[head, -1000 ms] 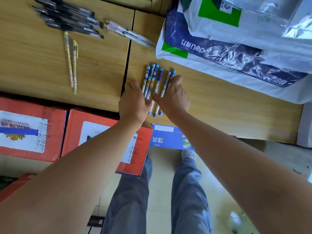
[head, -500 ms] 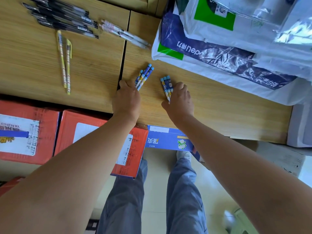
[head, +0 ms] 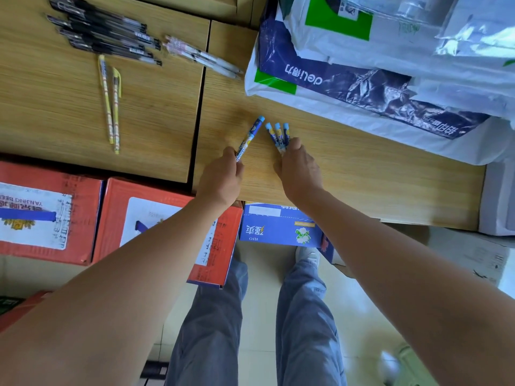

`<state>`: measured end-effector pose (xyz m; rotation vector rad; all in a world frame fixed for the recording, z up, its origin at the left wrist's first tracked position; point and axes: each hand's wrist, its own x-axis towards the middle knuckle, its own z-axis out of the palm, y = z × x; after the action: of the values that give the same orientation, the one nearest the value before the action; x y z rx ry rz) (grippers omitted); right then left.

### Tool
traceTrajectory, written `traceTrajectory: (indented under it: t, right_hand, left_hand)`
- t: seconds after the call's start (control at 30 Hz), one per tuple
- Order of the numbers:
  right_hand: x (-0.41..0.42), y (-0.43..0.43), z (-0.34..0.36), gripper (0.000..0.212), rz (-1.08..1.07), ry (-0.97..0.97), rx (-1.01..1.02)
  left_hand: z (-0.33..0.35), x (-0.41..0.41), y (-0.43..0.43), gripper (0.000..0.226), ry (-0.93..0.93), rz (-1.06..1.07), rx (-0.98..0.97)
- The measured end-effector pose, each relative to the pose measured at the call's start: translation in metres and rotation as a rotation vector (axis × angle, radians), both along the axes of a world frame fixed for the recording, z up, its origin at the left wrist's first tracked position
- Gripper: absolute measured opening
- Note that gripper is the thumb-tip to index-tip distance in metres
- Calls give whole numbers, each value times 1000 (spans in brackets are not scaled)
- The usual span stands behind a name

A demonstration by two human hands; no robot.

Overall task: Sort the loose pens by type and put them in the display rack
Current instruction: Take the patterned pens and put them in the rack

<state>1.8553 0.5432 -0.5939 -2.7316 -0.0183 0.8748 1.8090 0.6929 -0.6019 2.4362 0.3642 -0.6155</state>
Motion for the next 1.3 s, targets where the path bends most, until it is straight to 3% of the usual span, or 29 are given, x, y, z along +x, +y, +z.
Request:
traceTrajectory:
  t: [0.1,0.2,0.43,0.73,1.0,1.3]
  right_hand:
    - [-5,-22,9,12,-123,108,259]
    - [-7,-51,28,11,-189,194,375]
    - [-6,-132,98,23,-318,244,539]
    - [-21,-228,206,21,-560,295,771]
    - [-62,-307,285,17,-989,232,1042]
    - [-114,-416,338,28,-1113,100,1035]
  left_hand:
    - [16,0,-16,39,8,73,-99]
    - [38,3,-39,45,26,145,-158]
    - [105,4,-113,35,10,95,-239]
    - [202,4,-219,23,156,194,-502]
    - [284,-7,-287,28,173,0,-508]
    - [341,-25,-399,35,122,-278,-433]
